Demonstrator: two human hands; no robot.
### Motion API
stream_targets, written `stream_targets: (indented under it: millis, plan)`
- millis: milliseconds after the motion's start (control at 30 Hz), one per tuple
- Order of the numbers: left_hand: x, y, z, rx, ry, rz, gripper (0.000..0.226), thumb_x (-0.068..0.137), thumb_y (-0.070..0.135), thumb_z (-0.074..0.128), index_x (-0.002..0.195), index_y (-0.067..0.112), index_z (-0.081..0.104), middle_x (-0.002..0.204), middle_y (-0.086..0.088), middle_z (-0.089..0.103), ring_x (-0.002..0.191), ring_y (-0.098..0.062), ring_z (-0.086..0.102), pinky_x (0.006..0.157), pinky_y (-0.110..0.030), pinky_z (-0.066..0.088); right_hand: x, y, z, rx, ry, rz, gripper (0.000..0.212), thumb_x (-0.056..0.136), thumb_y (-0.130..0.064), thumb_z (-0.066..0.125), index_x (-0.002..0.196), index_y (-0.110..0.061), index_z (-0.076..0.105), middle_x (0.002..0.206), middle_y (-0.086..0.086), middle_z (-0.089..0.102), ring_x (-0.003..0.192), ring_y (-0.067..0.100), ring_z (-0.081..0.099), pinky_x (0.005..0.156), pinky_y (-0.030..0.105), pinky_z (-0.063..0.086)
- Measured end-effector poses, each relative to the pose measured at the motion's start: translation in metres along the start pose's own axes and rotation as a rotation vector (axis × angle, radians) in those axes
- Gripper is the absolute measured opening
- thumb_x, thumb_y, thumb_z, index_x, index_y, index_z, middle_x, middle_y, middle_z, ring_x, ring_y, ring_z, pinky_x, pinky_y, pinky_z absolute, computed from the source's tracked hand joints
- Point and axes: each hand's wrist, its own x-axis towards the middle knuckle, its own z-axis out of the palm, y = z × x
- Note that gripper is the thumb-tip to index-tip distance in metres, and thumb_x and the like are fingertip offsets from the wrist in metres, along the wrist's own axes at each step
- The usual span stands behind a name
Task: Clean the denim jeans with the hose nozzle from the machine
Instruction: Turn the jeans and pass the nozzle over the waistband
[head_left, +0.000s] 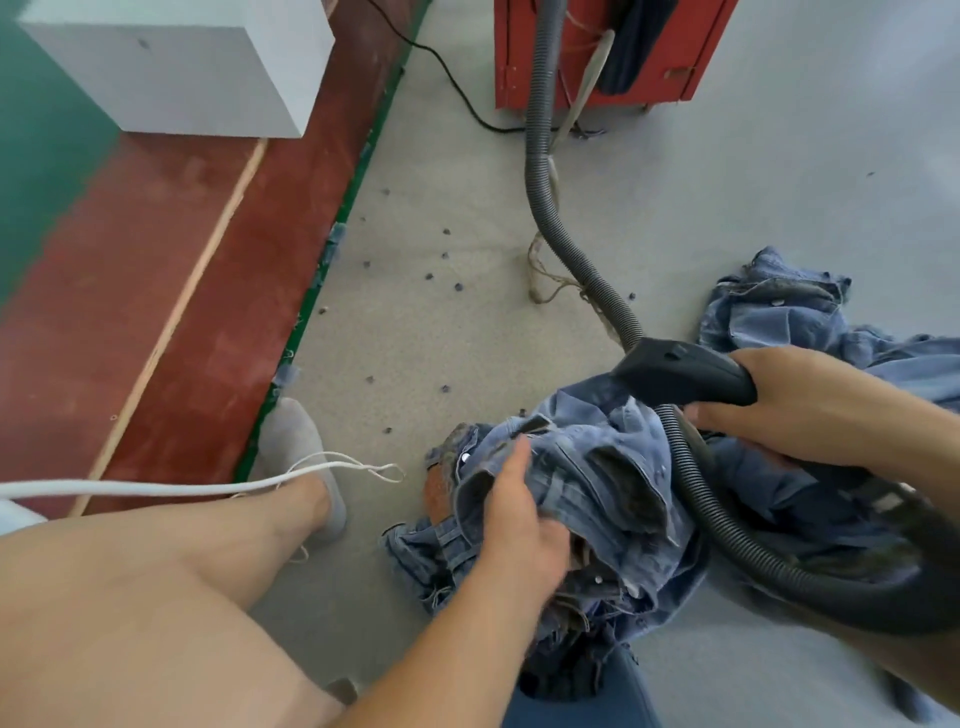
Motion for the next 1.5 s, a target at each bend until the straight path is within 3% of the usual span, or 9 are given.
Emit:
stream_targets:
  millis: [100,200,300,500,633,800,967,1300,1500]
  plan:
    - [0.019,0.059,0.020,0.051,0.073,0.165,0.038,0.101,0.036,0.062,0.123,0.006,0.070,0.113,-0.019,0.075,0.097,-0.034,0.074,0.082,-0.046,0.060,0.000,0.010,-0.005,0.094,0.090,0.055,0.035,0.090,-0.052,0.067,0.084,-0.018,0.062,0.053,-0.002,0.069,0.040,0.014,0.065,0.040,0.021,0.044]
    - [0.031,0.072,0.015,0.428,0.653,0.306,0.046,0.093,0.030,0.072,0.129,0.005,0.056,0.127,-0.019,0.063,0.111,-0.039,0.062,0.089,-0.050,0.055,-0.002,0.021,-0.007,0.259,0.133,0.119,0.036,0.093,-0.048,0.069,0.086,-0.013,0.063,0.055,0.001,0.070,0.041,0.016,0.065,0.039,0.019,0.046]
    - [0.031,0.035,0.020,1.157,0.804,1.030,0.059,0.083,0.046,0.072,0.121,0.008,0.048,0.128,-0.019,0.050,0.119,-0.043,0.048,0.095,-0.052,0.041,-0.002,0.026,-0.005,0.270,0.143,0.134,0.034,0.094,-0.047,0.069,0.086,-0.015,0.061,0.054,-0.002,0.069,0.040,0.015,0.065,0.038,0.018,0.044]
    - [0.083,0.049,0.041,0.795,0.503,0.029,0.120,0.073,0.092,0.053,0.156,0.010,0.026,0.144,-0.021,0.054,0.118,-0.041,0.064,0.100,-0.054,0.054,-0.005,0.025,0.005,0.216,0.108,0.072,0.035,0.093,-0.050,0.066,0.084,-0.016,0.060,0.053,0.001,0.069,0.041,0.015,0.065,0.040,0.020,0.044]
    - [0.107,0.078,0.019,1.052,0.506,0.019,0.103,0.070,0.102,0.029,0.116,0.015,0.060,0.095,-0.012,0.069,0.057,-0.026,0.071,0.059,-0.031,0.058,-0.006,0.018,0.009,0.202,0.077,0.063,0.032,0.091,-0.052,0.066,0.088,-0.021,0.058,0.054,-0.006,0.069,0.041,0.012,0.065,0.041,0.023,0.045]
    - [0.138,0.099,0.019,2.055,0.700,0.494,0.051,0.092,0.049,0.068,0.128,0.013,0.063,0.135,-0.016,0.050,0.120,-0.036,0.053,0.097,-0.042,0.045,-0.006,0.015,0.014,0.169,0.067,0.078,0.033,0.092,-0.054,0.066,0.090,-0.022,0.056,0.055,-0.012,0.069,0.040,0.008,0.063,0.043,0.022,0.044]
    - [0.152,0.099,0.043,1.048,0.362,0.052,0.070,0.085,0.037,0.074,0.142,0.005,0.048,0.120,-0.009,0.065,0.097,-0.023,0.068,0.066,-0.034,0.058,-0.003,0.010,0.014,0.169,0.044,0.089,0.029,0.095,-0.051,0.065,0.091,-0.025,0.055,0.053,-0.014,0.068,0.041,0.007,0.063,0.044,0.020,0.044]
    - [0.131,0.110,0.050,0.867,0.405,0.347,0.033,0.103,0.023,0.063,0.133,0.007,0.064,0.122,-0.011,0.068,0.112,-0.030,0.065,0.104,-0.046,0.052,0.000,-0.007,0.013,0.123,0.091,0.005,0.043,0.093,-0.058,0.065,0.111,-0.021,0.053,0.084,-0.003,0.067,0.063,0.007,0.062,0.053,0.024,0.046]
    - [0.030,0.090,0.094,0.494,0.177,0.150,0.015,0.108,0.019,0.052,0.117,0.011,0.060,0.108,-0.014,0.068,0.097,-0.032,0.065,0.083,-0.054,0.052,-0.022,-0.018,-0.009,0.298,0.245,-0.149,0.035,0.095,-0.049,0.066,0.114,-0.026,0.048,0.069,-0.004,0.066,0.049,0.006,0.064,0.044,0.018,0.044]
